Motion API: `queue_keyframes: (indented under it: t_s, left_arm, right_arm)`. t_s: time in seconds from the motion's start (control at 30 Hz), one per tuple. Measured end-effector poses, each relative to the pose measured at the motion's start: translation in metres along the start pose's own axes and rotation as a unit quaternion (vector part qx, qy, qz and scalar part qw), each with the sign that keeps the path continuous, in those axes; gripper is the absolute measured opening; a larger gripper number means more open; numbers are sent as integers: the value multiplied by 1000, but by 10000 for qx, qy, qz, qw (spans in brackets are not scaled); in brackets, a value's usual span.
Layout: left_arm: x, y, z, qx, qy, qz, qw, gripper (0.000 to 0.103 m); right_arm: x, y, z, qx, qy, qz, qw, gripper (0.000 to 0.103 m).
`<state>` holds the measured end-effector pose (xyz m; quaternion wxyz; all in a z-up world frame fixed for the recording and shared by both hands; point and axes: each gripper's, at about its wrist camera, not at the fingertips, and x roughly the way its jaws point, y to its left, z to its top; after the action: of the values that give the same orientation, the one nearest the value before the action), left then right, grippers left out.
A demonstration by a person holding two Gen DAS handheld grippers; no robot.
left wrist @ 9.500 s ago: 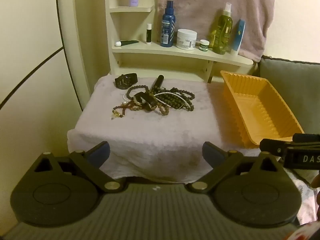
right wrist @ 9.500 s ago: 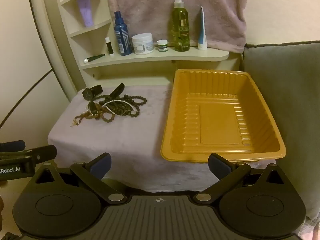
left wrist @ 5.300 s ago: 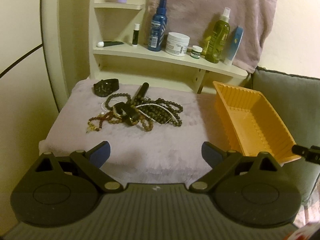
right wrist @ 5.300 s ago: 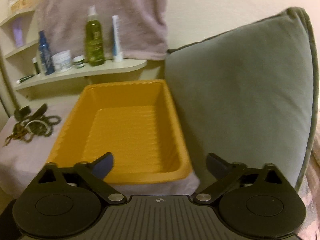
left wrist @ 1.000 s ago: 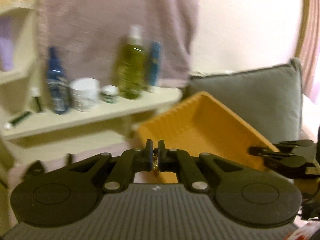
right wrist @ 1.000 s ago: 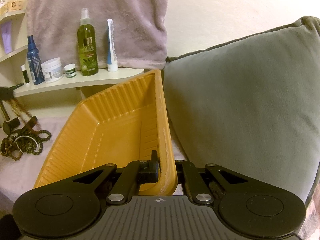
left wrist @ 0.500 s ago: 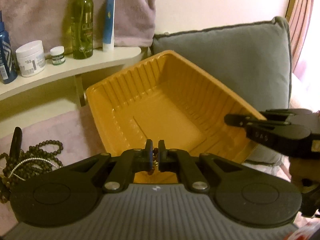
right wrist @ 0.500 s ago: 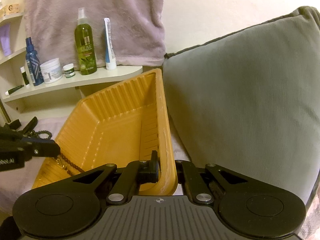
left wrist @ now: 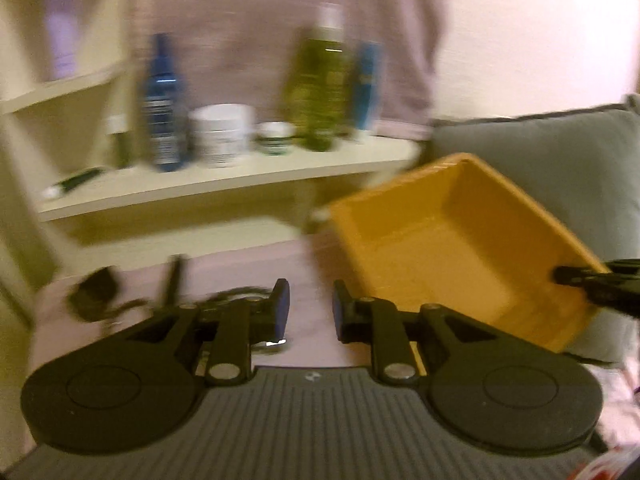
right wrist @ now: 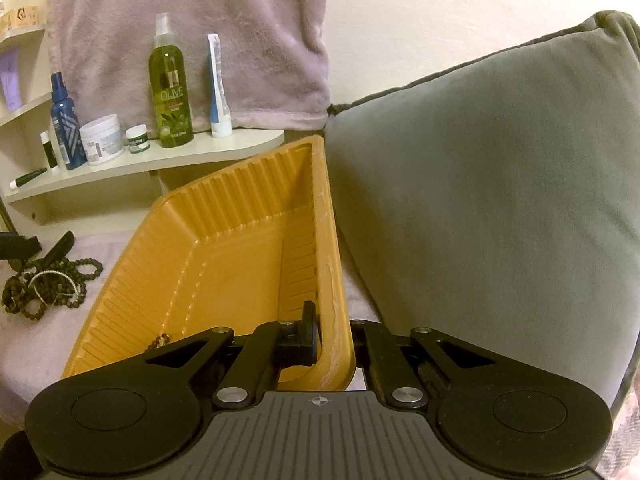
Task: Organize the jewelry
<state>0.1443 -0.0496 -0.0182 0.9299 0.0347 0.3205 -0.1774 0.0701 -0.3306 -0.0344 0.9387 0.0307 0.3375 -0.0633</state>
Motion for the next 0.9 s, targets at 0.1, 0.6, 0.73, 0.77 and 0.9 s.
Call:
queue_keyframes:
  t_s: [0.1, 0.6, 0.73, 0.77, 0.9]
  left_arm:
    - [-10, 27, -9, -92, -14, 431, 9990, 20]
    - [-19, 105, -78, -517, 376, 1590, 9852, 24]
    - [-14, 109, -92, -498, 451, 1686, 9834, 24]
    - [-12, 110, -94, -502, 457, 1702, 9831, 24]
    - [-3, 114, -99, -512, 466, 1713, 9828, 24]
  right_arm:
    - [0, 0, 1, -27, 3, -3, 10000, 4]
    - [1, -3, 0, -87, 25, -58, 9999, 4]
    - [2, -3, 1, -103, 47, -74, 9999, 4]
    - [2, -3, 1, -108, 53, -79, 9999, 4]
    - [3, -2, 2, -132, 70, -101, 9998, 4]
